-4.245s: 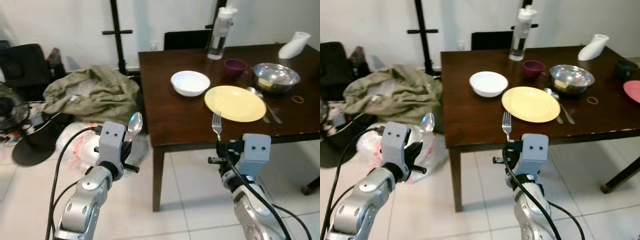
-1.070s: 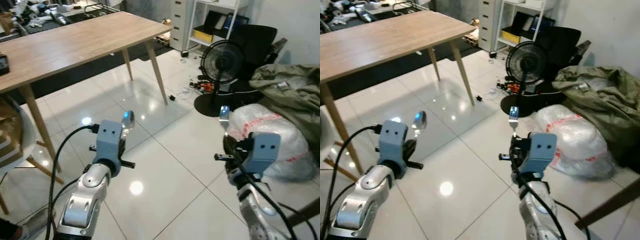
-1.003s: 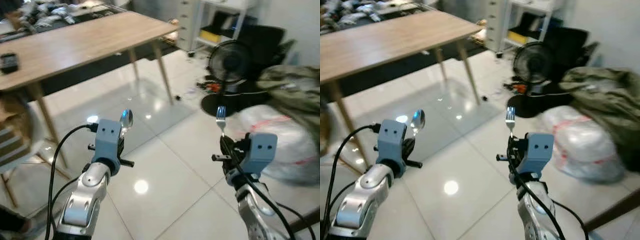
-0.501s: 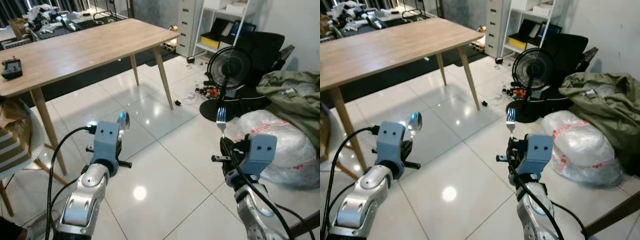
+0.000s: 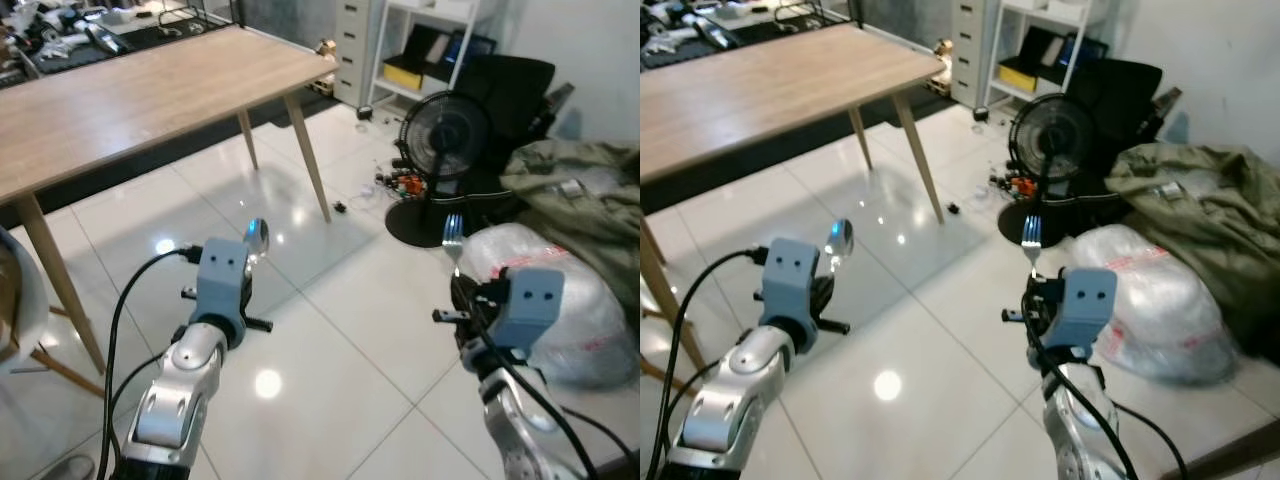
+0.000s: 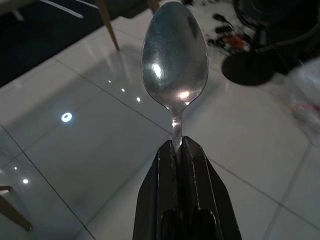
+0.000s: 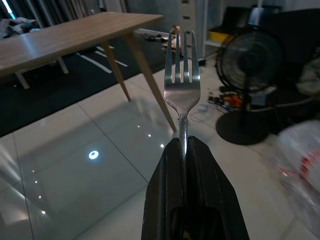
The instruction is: Setting the table
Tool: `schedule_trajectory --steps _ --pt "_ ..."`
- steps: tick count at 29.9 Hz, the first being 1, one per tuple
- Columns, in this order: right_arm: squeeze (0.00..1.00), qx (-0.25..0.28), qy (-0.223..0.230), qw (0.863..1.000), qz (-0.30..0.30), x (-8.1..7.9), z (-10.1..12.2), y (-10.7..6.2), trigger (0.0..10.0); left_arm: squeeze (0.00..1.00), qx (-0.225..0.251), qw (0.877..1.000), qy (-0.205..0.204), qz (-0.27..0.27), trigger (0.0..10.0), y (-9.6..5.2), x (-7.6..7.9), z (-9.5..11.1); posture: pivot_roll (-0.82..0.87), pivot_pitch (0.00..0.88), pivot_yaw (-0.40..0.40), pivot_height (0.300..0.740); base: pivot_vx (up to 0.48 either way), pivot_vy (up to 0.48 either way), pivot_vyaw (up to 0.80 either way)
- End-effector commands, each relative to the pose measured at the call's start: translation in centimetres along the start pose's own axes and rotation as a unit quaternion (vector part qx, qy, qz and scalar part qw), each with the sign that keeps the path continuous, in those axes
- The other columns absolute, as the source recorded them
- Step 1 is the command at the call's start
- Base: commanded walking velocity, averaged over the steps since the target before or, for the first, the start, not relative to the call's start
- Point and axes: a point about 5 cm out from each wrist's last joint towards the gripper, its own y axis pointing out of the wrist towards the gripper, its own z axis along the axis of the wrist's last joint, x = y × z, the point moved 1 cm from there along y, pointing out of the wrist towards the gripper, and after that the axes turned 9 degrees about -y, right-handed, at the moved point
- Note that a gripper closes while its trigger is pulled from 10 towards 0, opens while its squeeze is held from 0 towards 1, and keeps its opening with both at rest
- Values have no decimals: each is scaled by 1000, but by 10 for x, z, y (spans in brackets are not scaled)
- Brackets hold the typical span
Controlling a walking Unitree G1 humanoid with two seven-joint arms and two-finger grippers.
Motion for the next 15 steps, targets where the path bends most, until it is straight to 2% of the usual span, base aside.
schedule_trajectory --steps 1,15 --pt "0 -3 5 1000 3 -3 -2 -1 10000 0 -11 1000 2 15 10000 -2 -8 -7 10 128 113 740 465 0 0" --pt "0 3 0 1000 -15 1 -1 2 10000 0 -2 1000 7 17 10000 0 -11 -3 13 122 110 740 465 0 0"
